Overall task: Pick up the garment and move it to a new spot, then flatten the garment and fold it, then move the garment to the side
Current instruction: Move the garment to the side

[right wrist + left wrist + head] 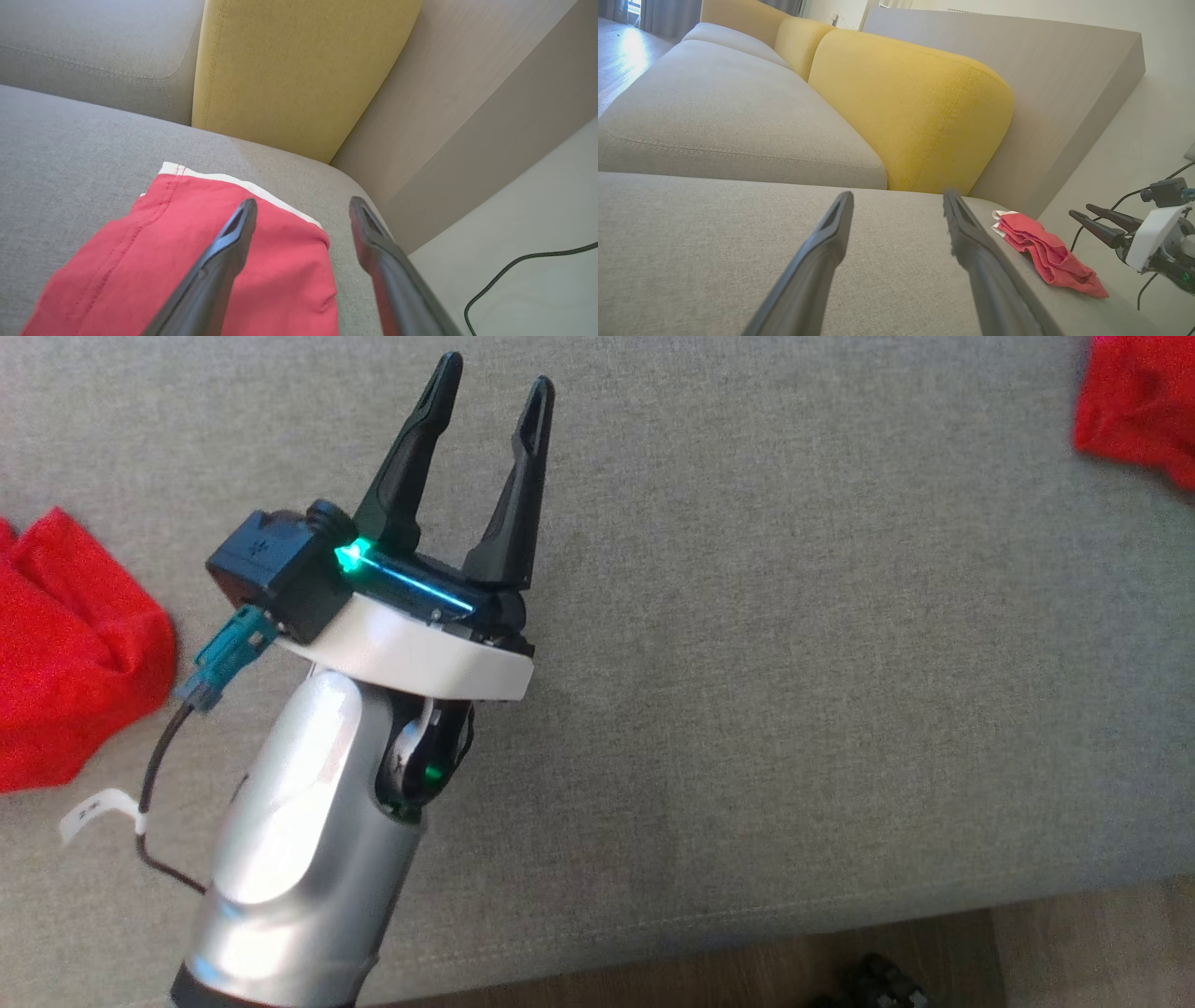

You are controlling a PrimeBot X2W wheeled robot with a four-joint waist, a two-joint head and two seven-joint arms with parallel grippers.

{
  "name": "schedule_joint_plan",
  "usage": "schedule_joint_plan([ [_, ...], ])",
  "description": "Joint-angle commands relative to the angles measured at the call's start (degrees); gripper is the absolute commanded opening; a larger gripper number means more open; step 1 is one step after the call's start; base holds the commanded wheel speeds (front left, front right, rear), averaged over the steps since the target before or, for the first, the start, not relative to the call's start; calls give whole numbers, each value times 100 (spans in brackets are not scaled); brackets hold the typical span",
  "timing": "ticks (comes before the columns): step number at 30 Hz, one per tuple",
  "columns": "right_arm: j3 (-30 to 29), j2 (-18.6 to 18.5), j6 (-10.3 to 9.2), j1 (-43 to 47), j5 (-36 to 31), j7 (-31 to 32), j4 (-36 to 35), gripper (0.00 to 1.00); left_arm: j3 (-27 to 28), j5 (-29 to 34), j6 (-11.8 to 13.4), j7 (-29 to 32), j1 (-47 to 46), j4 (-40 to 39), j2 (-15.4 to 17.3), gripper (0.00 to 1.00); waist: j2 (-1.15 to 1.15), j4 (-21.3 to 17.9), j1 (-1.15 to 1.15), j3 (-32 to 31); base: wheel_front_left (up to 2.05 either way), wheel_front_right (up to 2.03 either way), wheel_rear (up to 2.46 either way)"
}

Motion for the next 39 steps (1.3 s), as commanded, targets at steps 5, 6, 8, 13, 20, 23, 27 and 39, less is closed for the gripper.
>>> schedule_joint_plan([
  [5,14,136,-4,230,-95,-223,-397,100,278,-166,43,-28,188,-189,33,100,0,98,0,-403,0,0,0],
  [6,54,212,-4,264,-84,-254,-478,100,309,-188,53,-28,239,-193,33,100,0,116,0,-487,0,0,0],
  [8,153,368,-4,346,-40,-319,-672,100,379,-232,73,-28,353,-199,33,100,0,169,0,-666,0,0,0],
  [13,545,684,-4,750,226,-444,-1260,100,522,-360,109,-28,650,-233,33,100,0,423,0,-1128,0,0,0],
  [20,877,971,-4,1498,727,-487,-2130,100,665,-490,181,-28,1046,-291,33,100,0,787,0,-1548,0,0,0],
  [23,923,1107,-4,1914,896,-516,-2527,100,723,-529,207,-28,1264,-282,33,100,0,939,0,-1683,0,0,0],
  [27,824,1359,-4,2478,983,-565,-2921,100,772,-609,229,-28,1558,-248,33,100,0,1098,0,-1845,0,0,0],
  [39,712,2073,-4,3767,727,-720,-3527,100,794,-659,271,-28,2194,-184,33,100,0,1207,0,-2142,0,0,0],
])
